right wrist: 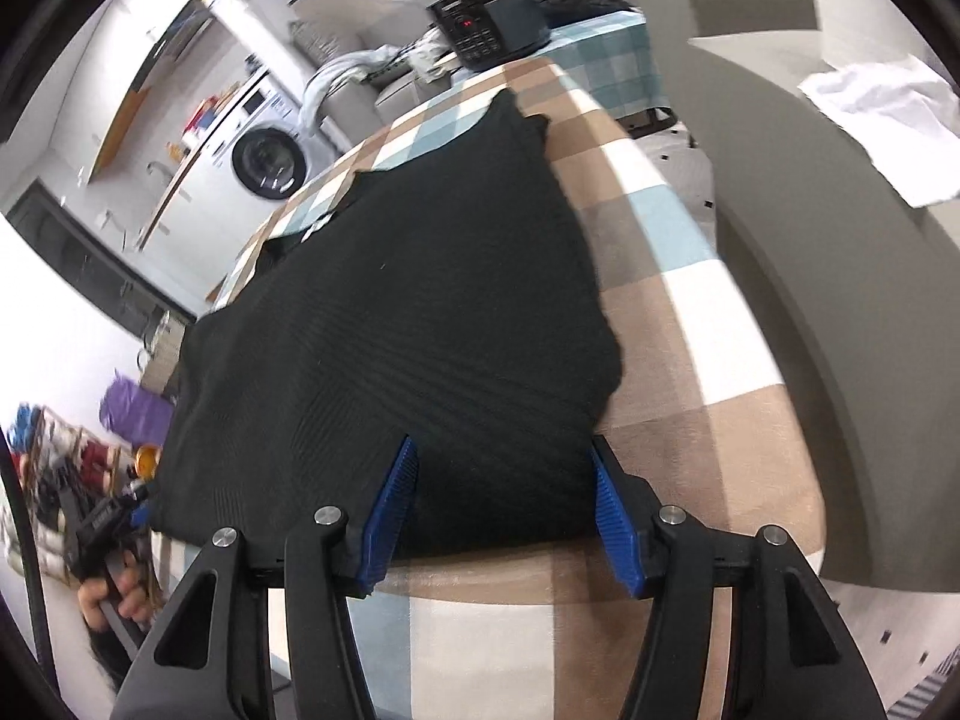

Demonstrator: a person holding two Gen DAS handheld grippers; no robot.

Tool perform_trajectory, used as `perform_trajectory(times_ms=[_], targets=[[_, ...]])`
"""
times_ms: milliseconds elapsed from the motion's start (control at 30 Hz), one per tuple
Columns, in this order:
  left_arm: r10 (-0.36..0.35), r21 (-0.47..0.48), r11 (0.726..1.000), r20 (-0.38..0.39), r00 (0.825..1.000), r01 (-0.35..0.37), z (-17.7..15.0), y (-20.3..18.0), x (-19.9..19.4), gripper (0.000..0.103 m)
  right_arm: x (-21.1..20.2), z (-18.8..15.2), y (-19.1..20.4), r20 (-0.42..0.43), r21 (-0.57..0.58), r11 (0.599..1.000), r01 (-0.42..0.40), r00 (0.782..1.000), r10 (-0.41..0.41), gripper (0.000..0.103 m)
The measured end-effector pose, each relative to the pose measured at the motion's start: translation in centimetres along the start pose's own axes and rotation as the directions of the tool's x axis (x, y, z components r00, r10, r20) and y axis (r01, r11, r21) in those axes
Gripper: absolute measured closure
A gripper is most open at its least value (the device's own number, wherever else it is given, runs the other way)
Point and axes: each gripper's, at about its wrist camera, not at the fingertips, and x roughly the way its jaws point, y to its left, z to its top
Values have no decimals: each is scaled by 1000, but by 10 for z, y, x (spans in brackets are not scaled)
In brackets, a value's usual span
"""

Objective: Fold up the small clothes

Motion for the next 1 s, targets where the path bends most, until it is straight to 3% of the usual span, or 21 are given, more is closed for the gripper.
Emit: perform_trajectory(times_ms=[267,333,400,467,600,767,833,933,1000], targets=[[-7,-4,1000,-4,1000,7,-7,-1,-1,23,3,8,-2,32,8,1000,-12,999,12,44],[-16,6,1000,2,1000,16,-7,-5,1,23,8,6,2,20,-11,1000,-11,1000,11,51],[7,15,1000,9,1000,-7,-5,-8,5,23,11,3,11,22,-60,998,22,1000,-21,68],[17,13,1000,-4,1000,-17,-2,-9,13,23,10,-1,20,12,-110,993,42,999,-41,74],[31,42,999,1,1000,-31,7,-14,23,23,7,-5,22,-5,-133,990,49,999,-50,74],[51,67,996,8,999,-52,16,-20,31,25,11,1,11,0,-76,996,36,999,-36,74],[69,85,994,23,997,-71,17,-24,35,30,16,2,14,3,-80,996,38,999,-38,74],[76,141,987,40,996,-81,15,-33,39,50,16,1,19,55,-102,993,57,997,-52,74],[78,173,981,46,996,-85,12,-36,39,75,16,-3,23,72,-125,990,63,996,-54,84]])
